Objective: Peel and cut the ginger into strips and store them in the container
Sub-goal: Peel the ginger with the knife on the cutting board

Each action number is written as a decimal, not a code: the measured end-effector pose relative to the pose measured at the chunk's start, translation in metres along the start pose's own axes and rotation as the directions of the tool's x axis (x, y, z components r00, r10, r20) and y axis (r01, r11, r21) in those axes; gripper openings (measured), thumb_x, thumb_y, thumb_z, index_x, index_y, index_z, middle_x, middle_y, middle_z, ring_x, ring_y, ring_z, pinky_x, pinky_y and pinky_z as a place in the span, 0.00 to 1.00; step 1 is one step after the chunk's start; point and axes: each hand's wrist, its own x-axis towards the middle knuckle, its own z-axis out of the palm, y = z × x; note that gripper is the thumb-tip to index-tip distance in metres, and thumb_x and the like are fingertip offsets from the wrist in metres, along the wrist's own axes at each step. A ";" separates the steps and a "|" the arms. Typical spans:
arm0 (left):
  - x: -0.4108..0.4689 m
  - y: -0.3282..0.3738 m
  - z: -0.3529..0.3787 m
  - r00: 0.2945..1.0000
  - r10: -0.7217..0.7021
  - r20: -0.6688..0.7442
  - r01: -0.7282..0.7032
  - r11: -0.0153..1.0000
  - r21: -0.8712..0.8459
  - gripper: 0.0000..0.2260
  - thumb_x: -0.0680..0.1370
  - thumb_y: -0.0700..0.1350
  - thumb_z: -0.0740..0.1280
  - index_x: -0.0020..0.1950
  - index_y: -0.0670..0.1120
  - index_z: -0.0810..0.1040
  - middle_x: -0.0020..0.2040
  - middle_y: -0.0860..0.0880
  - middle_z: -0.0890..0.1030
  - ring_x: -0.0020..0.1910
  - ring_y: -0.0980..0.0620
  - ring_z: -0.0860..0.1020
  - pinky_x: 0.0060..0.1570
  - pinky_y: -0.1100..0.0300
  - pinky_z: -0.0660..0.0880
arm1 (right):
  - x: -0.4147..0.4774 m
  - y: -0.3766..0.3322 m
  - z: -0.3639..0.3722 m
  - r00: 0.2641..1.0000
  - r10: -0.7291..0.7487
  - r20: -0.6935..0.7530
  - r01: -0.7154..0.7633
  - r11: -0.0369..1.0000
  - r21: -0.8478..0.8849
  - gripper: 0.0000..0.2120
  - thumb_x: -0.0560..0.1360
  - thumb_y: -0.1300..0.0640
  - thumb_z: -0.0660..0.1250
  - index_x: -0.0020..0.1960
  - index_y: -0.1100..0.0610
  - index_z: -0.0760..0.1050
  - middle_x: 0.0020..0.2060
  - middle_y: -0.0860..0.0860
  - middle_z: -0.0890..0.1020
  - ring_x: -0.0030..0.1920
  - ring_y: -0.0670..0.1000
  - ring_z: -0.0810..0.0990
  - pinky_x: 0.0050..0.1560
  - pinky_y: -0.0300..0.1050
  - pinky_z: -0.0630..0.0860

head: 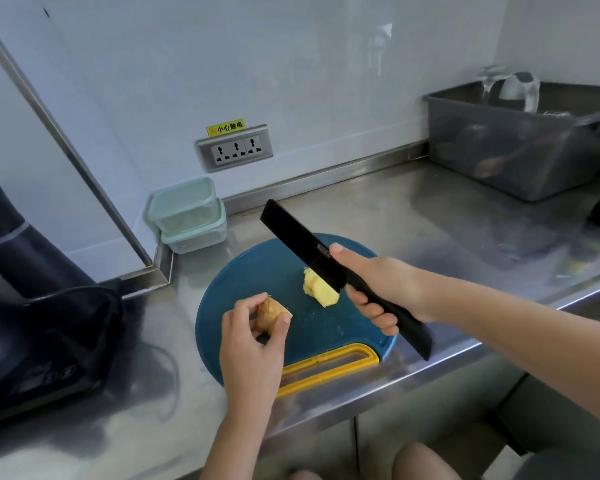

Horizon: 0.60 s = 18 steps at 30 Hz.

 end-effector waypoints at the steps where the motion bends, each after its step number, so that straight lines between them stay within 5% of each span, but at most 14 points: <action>1: 0.000 0.000 0.000 1.000 -0.007 -0.003 0.007 1.000 -0.015 0.16 0.72 0.49 0.71 0.58 0.55 0.74 0.54 0.55 0.75 0.51 0.55 0.77 0.44 0.71 0.71 | -0.001 0.002 0.004 1.000 -0.019 -0.004 0.019 0.999 -0.038 0.31 0.76 0.29 0.50 0.31 0.55 0.63 0.23 0.50 0.64 0.21 0.49 0.61 0.22 0.39 0.63; 7: -0.001 0.003 0.001 0.999 -0.012 -0.039 0.011 0.999 -0.049 0.15 0.72 0.51 0.71 0.57 0.52 0.76 0.53 0.54 0.77 0.51 0.56 0.78 0.48 0.68 0.76 | -0.002 0.024 0.033 0.988 -0.140 -0.066 0.115 0.951 -0.287 0.33 0.76 0.31 0.47 0.31 0.59 0.65 0.22 0.53 0.66 0.19 0.48 0.64 0.26 0.37 0.69; 11: -0.002 0.005 0.001 0.998 -0.044 -0.055 0.041 0.998 -0.054 0.16 0.71 0.50 0.72 0.57 0.51 0.75 0.52 0.55 0.79 0.50 0.58 0.78 0.44 0.71 0.74 | 0.003 0.032 0.048 0.962 -0.240 -0.132 0.174 0.907 -0.385 0.32 0.72 0.29 0.48 0.29 0.56 0.60 0.23 0.51 0.64 0.22 0.47 0.61 0.35 0.44 0.68; 18: -0.002 0.012 0.001 0.996 -0.074 -0.051 0.069 0.993 -0.099 0.18 0.67 0.55 0.69 0.54 0.50 0.75 0.48 0.56 0.80 0.47 0.59 0.79 0.44 0.69 0.75 | 0.010 0.041 0.055 0.944 -0.308 -0.116 0.229 0.868 -0.441 0.31 0.71 0.29 0.47 0.31 0.59 0.58 0.25 0.52 0.60 0.24 0.48 0.59 0.32 0.39 0.64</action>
